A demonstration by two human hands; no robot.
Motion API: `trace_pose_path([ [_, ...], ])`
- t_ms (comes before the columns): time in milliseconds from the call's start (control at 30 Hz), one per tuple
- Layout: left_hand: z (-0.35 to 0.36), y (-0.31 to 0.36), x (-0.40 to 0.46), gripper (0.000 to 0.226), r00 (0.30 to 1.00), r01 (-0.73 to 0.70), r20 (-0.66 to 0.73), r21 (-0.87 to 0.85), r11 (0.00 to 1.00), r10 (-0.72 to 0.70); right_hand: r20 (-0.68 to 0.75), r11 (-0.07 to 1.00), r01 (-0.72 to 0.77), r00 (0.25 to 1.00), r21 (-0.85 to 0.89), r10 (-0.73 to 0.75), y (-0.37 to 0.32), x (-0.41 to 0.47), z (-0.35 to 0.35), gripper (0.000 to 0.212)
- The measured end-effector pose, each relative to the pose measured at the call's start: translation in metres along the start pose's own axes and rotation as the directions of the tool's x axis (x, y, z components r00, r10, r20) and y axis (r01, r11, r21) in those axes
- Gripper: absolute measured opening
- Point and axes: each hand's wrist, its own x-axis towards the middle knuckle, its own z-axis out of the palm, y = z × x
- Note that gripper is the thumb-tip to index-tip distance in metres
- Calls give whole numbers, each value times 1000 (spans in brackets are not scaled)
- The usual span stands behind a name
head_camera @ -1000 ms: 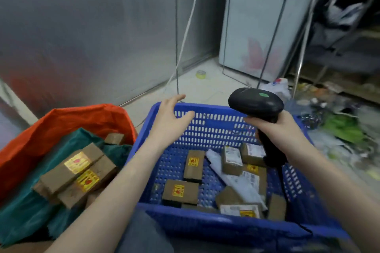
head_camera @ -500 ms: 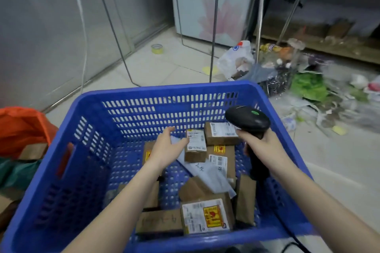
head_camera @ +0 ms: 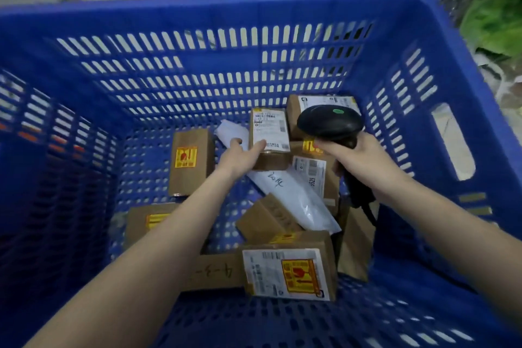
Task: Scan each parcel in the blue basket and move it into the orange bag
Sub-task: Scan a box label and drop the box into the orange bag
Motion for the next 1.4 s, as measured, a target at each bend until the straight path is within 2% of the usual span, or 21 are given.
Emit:
trace_pose_path([
  [200,12,-1,10,83,995,92,-23,-204,975,-99,-21,999,-20,1000,47,21,2,6,-4,13],
  [333,-6,8,-15,61,992,117,83,-341,933,-94,-44,993,16,999,119,-11,-18,-7,-13,16],
  [433,-31,20,-46,37,993,66,117,-378,923,-23,-58,982,68,997,176,-59,-47,-27,-20,25],
  [500,-49,33,-76,29,989,27,140,-435,900,38,-80,972,110,992,209,-95,-69,-45,-24,25],
  [633,-84,62,-148,37,976,-83,120,-562,823,180,-109,941,209,976,267,-186,-118,-92,-34,14],
  [833,-133,90,-280,42,902,-312,20,-662,682,432,-186,866,370,927,336,-324,-188,-188,-50,18],
  [967,-158,90,-350,78,819,-511,-81,-553,658,568,-253,786,473,880,398,-402,-221,-256,-53,25],
  [1033,-166,89,-378,87,784,-588,-131,-471,657,607,-251,755,502,865,423,-435,-232,-285,-53,29],
  [1200,-180,85,-429,79,700,-697,-196,-396,597,687,-241,698,572,818,430,-522,-253,-340,-52,24],
  [1300,-183,89,-455,54,723,-675,-271,-474,565,636,-204,703,578,812,413,-547,-259,-361,-48,27],
  [1400,-187,87,-467,54,726,-687,-364,-434,583,583,-202,698,592,801,404,-563,-262,-374,-45,28],
])
